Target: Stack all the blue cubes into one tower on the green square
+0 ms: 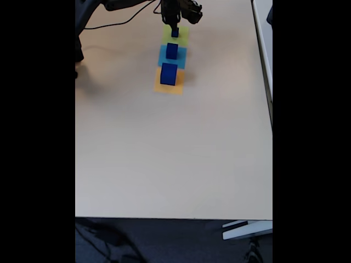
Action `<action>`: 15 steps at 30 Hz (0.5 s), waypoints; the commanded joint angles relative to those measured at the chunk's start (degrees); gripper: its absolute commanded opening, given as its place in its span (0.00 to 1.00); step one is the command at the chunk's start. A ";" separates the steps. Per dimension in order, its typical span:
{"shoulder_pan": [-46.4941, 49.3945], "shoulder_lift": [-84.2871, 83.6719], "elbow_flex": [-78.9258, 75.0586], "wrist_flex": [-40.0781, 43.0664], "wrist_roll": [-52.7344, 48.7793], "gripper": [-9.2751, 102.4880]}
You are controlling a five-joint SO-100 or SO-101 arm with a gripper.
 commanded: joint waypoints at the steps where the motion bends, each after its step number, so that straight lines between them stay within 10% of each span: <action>1: 1.14 3.34 -4.66 0.26 -1.58 0.08; 15: 8.88 10.55 -6.94 -5.54 -16.35 0.08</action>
